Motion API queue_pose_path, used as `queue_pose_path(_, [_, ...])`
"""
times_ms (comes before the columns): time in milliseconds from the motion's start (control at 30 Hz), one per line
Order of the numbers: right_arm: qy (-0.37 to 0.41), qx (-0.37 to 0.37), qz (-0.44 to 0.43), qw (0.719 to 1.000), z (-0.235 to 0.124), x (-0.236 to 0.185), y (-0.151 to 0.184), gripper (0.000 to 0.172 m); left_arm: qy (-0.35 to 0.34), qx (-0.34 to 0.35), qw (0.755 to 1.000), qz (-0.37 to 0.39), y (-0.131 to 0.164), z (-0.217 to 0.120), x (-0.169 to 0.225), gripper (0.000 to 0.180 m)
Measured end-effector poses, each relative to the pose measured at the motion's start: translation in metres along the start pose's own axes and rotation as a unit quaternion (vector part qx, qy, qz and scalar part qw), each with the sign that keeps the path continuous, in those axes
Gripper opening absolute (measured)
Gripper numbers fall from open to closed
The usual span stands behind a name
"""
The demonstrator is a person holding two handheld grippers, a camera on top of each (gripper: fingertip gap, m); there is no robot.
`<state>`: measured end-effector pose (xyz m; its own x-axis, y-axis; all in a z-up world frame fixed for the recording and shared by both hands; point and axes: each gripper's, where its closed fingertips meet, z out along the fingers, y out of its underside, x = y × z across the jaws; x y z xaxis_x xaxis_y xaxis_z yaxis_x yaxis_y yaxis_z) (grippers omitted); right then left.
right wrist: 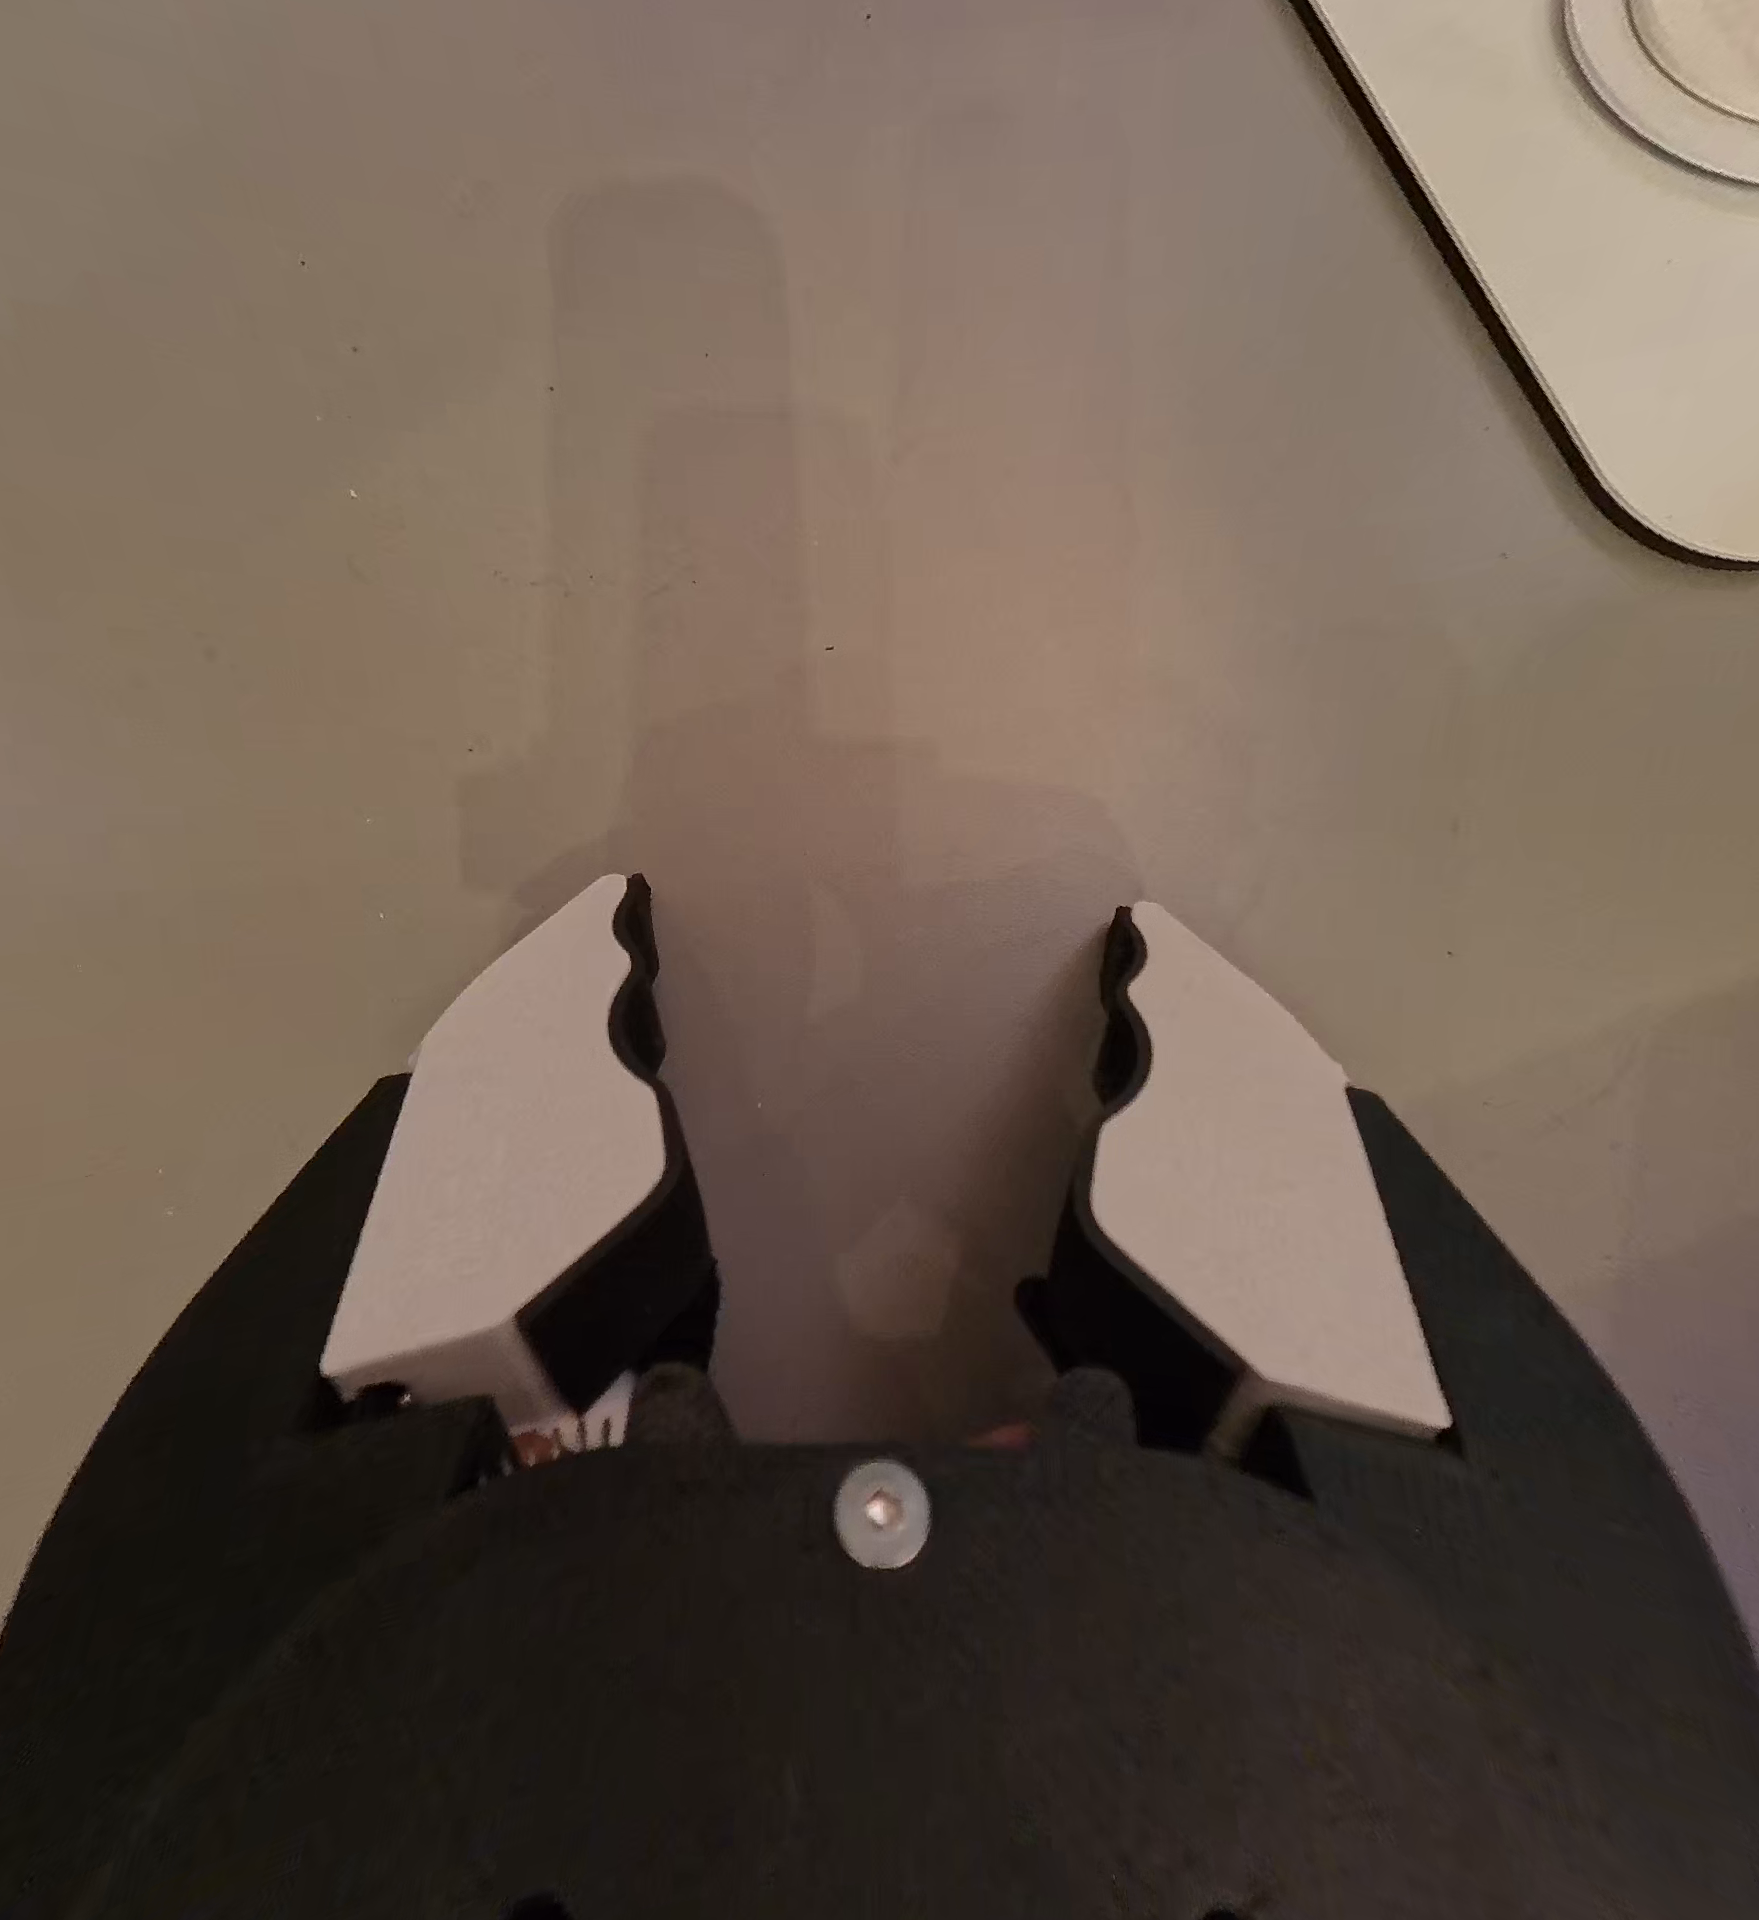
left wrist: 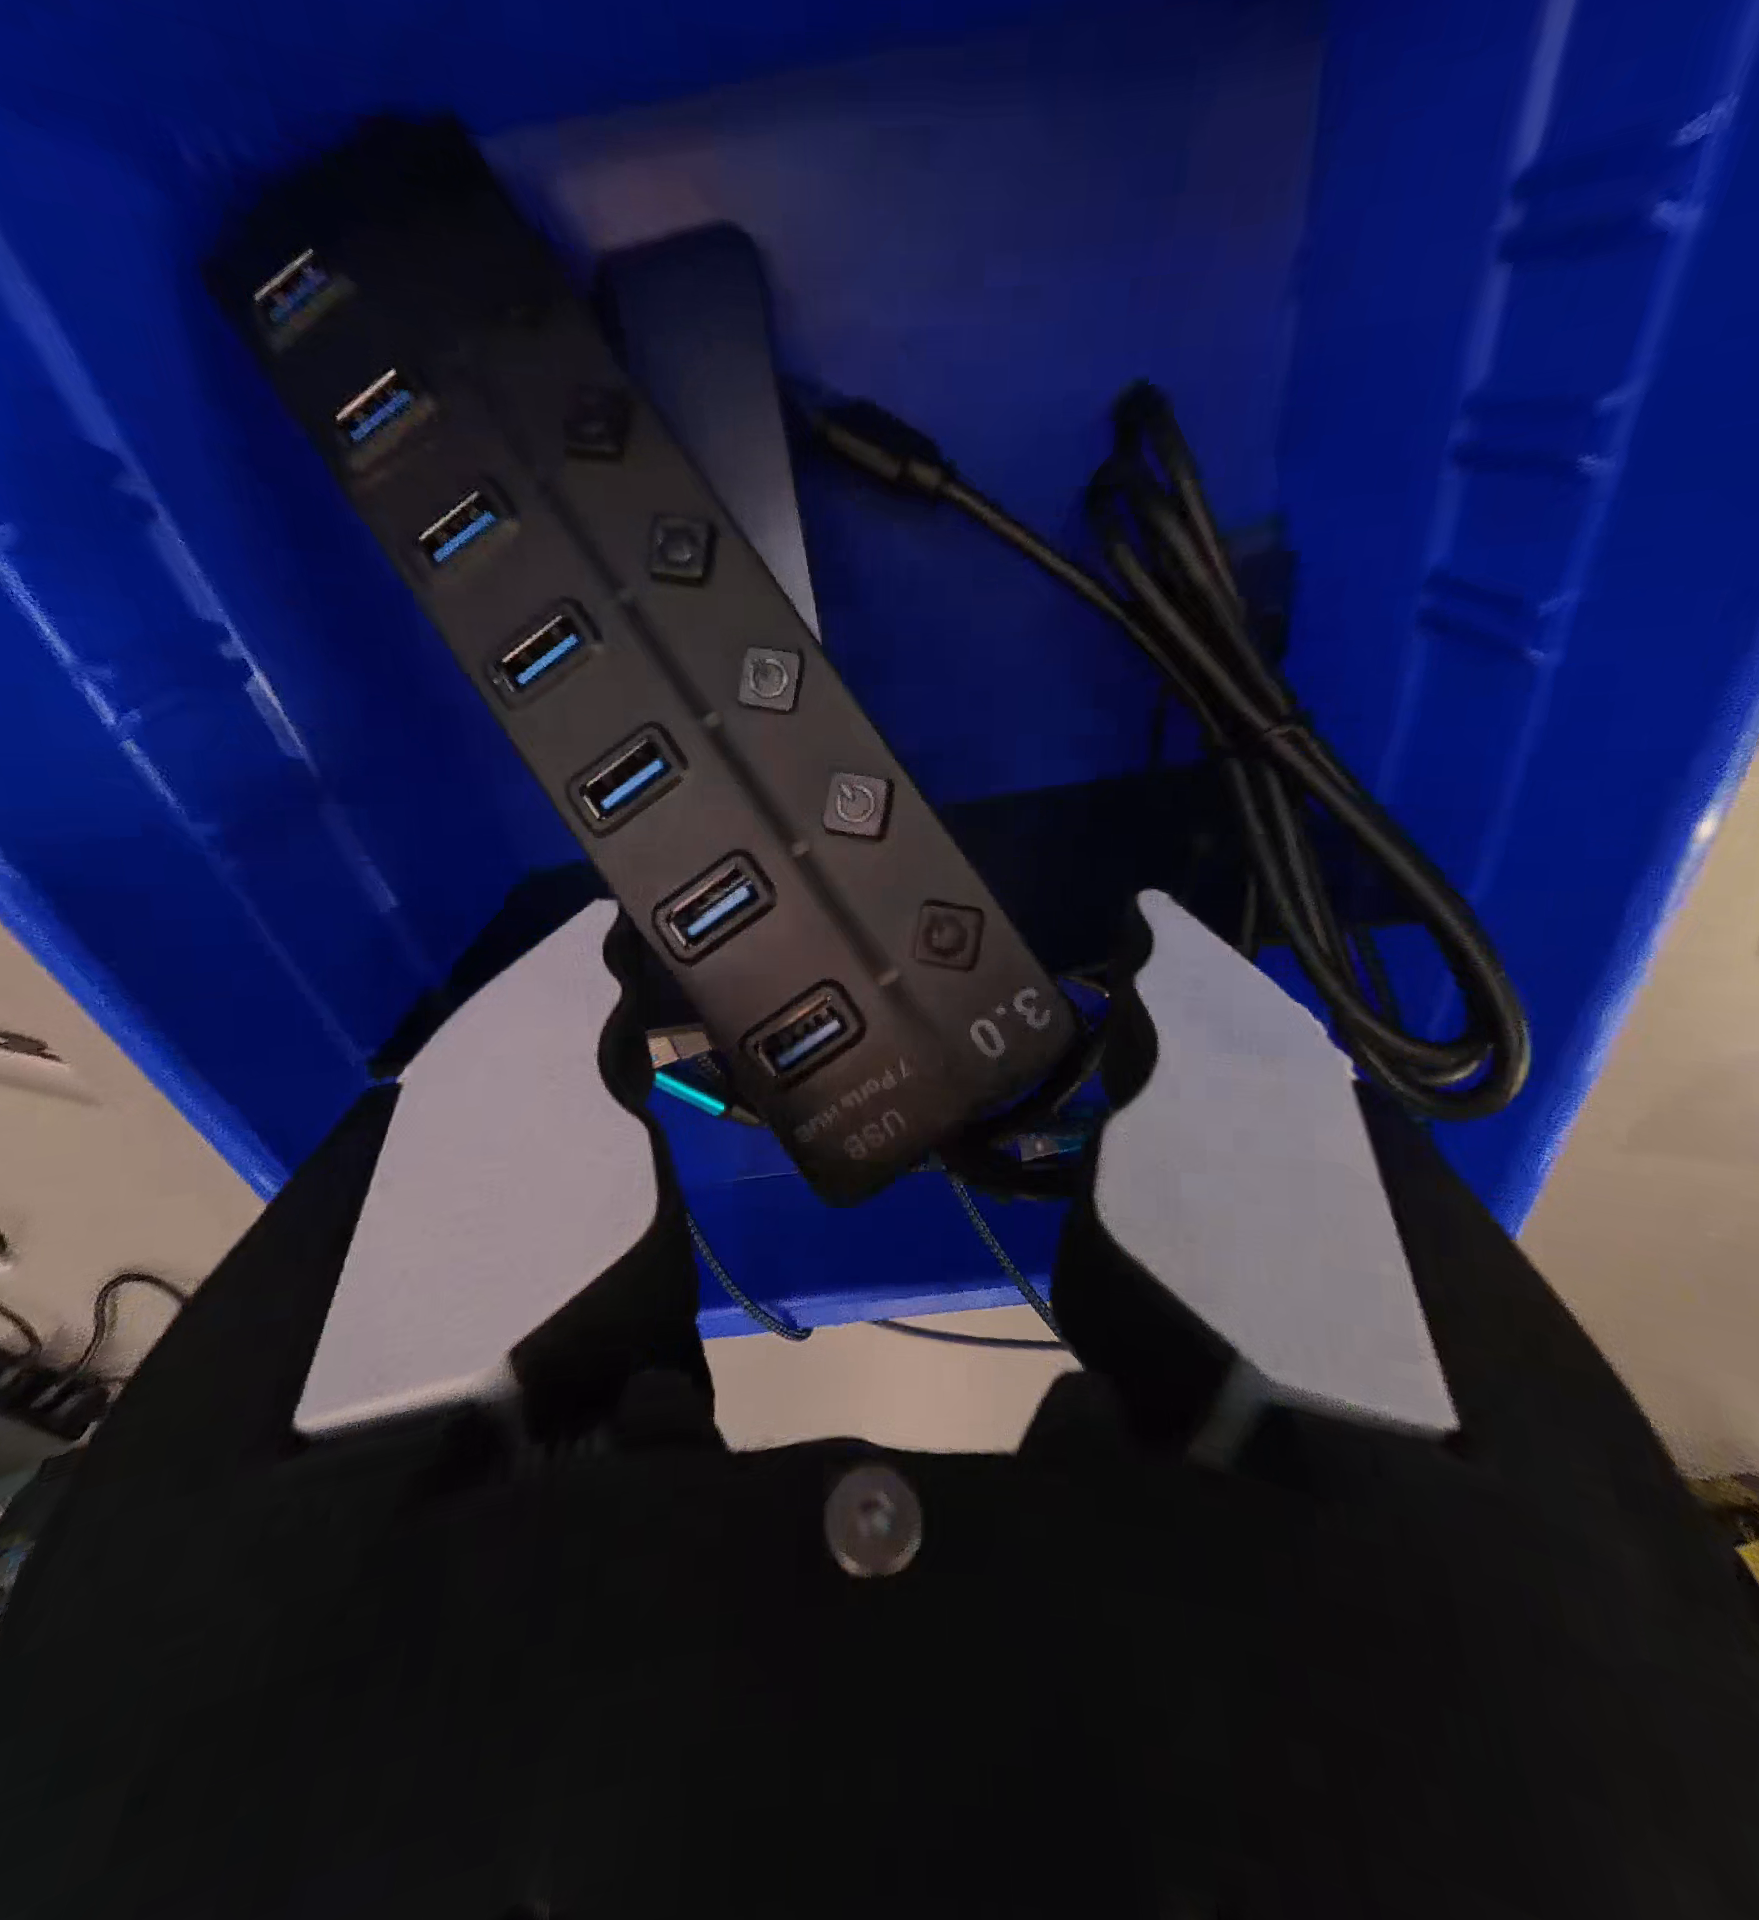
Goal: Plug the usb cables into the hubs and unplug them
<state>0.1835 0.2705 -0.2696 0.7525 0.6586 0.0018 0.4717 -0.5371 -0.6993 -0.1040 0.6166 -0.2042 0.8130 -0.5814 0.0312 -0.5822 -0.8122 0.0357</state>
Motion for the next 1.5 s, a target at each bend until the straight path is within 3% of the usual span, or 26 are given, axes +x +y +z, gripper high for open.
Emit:
queue_pose_path(167, [0.0, 0.0, 0.0, 1.0, 0.0, 0.0, 0.0, 0.082, -0.023, 0.03, 0.999, 0.019, -0.001, -0.008, -0.01, 0.074])
queue_pose_path(300, [0.0, 0.0, 0.0, 1.0, 0.0, 0.0, 0.0, 0.081, -0.024, 0.135, 0.99, 0.037, -0.008, -0.037, -0.016, 0.059])
queue_pose_path(633, [0.0, 0.0, 0.0, 1.0, 0.0, 0.001, 0.0, 0.081, -0.029, 0.262, 0.961, 0.087, -0.005, -0.098, -0.006, 0.056])
queue_pose_path(833, [-0.001, 0.0, -0.001, 1.0, 0.0, 0.001, 0.0, 0.081, -0.029, 0.341, 0.928, 0.145, 0.012, -0.16, 0.032, 0.056])
queue_pose_path(1000, [0.004, 0.0, 0.002, 1.0, -0.002, 0.005, 0.002, 0.081, 0.018, 0.408, 0.881, 0.24, 0.073, -0.196, 0.123, 0.055])
queue_pose_path(1133, [0.015, 0.0, 0.013, 1.0, -0.006, 0.015, 0.006, 0.081, 0.078, 0.421, 0.851, 0.303, 0.127, -0.161, 0.206, 0.055])
queue_pose_path(1200, [0.019, 0.001, 0.017, 1.0, -0.008, 0.019, 0.008, 0.081, 0.107, 0.399, 0.854, 0.315, 0.149, -0.121, 0.24, 0.055])
queue_pose_path(1300, [0.024, 0.001, 0.023, 0.999, -0.01, 0.023, 0.01, 0.081, 0.12, 0.369, 0.86, 0.33, 0.173, -0.06, 0.273, 0.055])
queue_pose_path(1367, [0.025, 0.001, 0.023, 0.999, -0.011, 0.023, 0.01, 0.081, 0.152, 0.372, 0.854, 0.331, 0.186, -0.032, 0.292, 0.054])
queue_pose_path(1500, [0.024, 0.001, 0.023, 0.999, -0.011, 0.023, 0.01, 0.08, 0.178, 0.348, 0.864, 0.316, 0.206, 0.025, 0.315, 0.054])
